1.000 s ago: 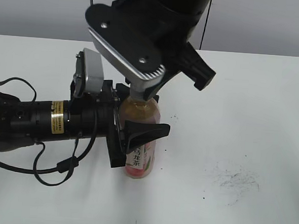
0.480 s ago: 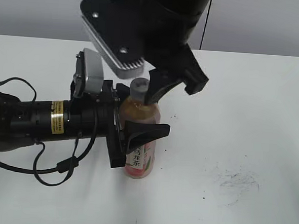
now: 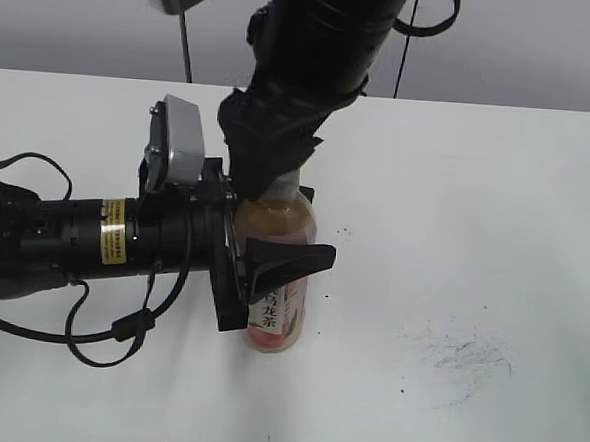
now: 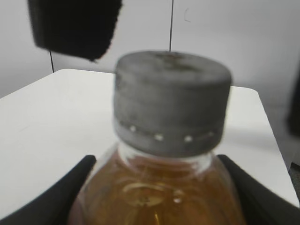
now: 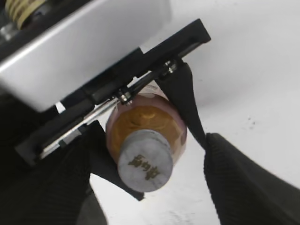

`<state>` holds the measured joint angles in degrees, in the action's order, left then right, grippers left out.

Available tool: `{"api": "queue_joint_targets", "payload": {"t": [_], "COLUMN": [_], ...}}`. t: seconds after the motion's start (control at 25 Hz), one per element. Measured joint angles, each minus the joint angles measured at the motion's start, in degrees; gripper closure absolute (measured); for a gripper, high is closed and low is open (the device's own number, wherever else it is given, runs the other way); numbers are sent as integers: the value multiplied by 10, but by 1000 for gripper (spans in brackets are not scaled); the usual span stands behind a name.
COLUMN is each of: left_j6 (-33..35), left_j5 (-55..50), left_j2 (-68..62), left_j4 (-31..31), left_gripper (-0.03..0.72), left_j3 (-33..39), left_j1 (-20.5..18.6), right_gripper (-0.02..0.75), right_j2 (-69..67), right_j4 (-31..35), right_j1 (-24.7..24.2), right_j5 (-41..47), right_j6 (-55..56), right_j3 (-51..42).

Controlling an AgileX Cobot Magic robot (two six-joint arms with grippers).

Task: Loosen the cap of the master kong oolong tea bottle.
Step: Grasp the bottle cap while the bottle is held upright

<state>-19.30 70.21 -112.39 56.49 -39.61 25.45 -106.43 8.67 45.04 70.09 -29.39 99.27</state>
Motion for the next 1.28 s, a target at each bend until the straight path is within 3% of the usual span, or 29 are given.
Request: {"api": "queue_joint_targets", "payload": {"t": [0.16, 0.44, 0.92, 1.0, 1.28], "left_j6": [0, 0, 0, 0, -1], "left_j5": [0, 0, 0, 0, -1], "left_j2": [0, 0, 0, 0, 0], "left_j4": [0, 0, -2, -2, -5], "left_gripper": [242, 242, 242, 242, 242], "left_j3": [0, 0, 0, 0, 0], "left_j1": [0, 0, 0, 0, 1], "right_gripper": [216, 241, 359, 433, 456], "right_j2": [0, 0, -7, -9, -9], "right_j4": [4, -11, -14, -11, -11], "right_j1": [0, 0, 0, 0, 2], "right_j5": [0, 0, 0, 0, -1], "right_j6": [145, 242, 246, 235, 92], "right_j3": [0, 0, -13, -13, -13]}}
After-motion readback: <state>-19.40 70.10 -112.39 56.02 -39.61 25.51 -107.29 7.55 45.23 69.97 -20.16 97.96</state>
